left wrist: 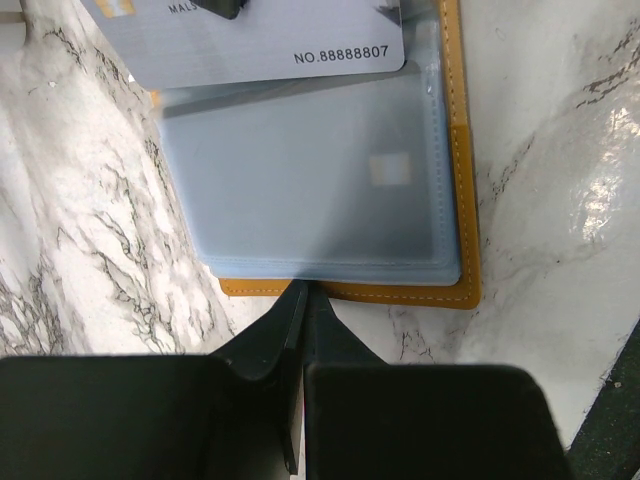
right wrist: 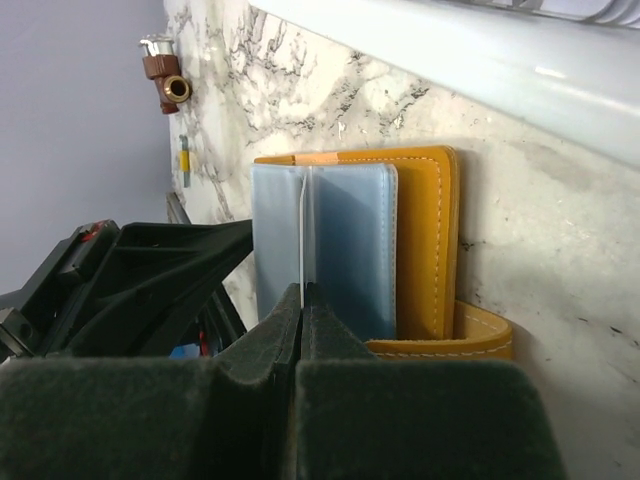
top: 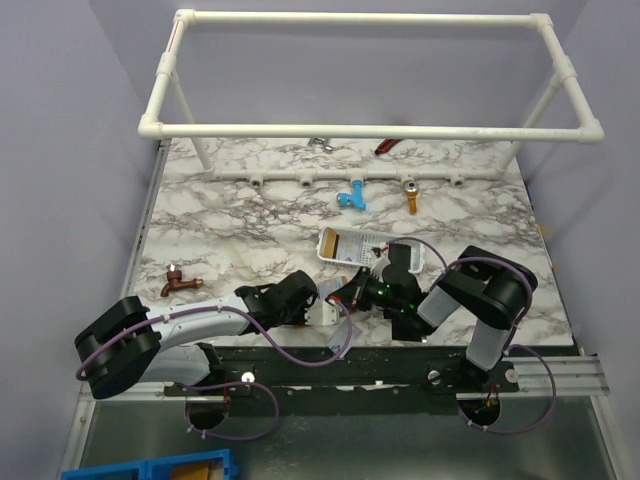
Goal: Put the credit cards into the card holder
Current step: Insert the credit card into the card holder.
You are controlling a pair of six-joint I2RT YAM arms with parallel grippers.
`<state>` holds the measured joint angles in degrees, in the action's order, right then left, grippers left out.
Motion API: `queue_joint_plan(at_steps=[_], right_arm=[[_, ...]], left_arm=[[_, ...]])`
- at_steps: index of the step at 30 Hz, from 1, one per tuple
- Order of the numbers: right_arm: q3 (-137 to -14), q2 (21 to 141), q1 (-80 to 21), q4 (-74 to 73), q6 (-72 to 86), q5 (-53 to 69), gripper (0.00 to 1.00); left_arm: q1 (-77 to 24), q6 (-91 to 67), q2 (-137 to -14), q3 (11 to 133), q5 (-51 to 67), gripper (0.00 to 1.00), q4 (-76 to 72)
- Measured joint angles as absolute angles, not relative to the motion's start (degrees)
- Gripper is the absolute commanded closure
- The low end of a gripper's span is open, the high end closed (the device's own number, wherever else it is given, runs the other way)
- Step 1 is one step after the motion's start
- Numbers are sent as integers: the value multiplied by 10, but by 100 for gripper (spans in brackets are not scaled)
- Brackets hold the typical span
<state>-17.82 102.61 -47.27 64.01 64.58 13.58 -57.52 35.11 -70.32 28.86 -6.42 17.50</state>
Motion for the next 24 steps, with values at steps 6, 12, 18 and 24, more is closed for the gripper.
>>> queue_joint_plan(at_steps=[6,12,18,24], right_arm=[[-188,1044,-473,648,649,146,99],[-194,1059,-473,660,652,157,99],[-198,1065,-473,663,657,175,99],[-208,1065,-473,641,655,189,99]], left_arm=[[-575,351,-703,289,-64,100,175],[-575,351,-703,289,-64,100,176],[-575,351,-704,290,-64,100,177],[-575,352,-706,292,-64,100,179]])
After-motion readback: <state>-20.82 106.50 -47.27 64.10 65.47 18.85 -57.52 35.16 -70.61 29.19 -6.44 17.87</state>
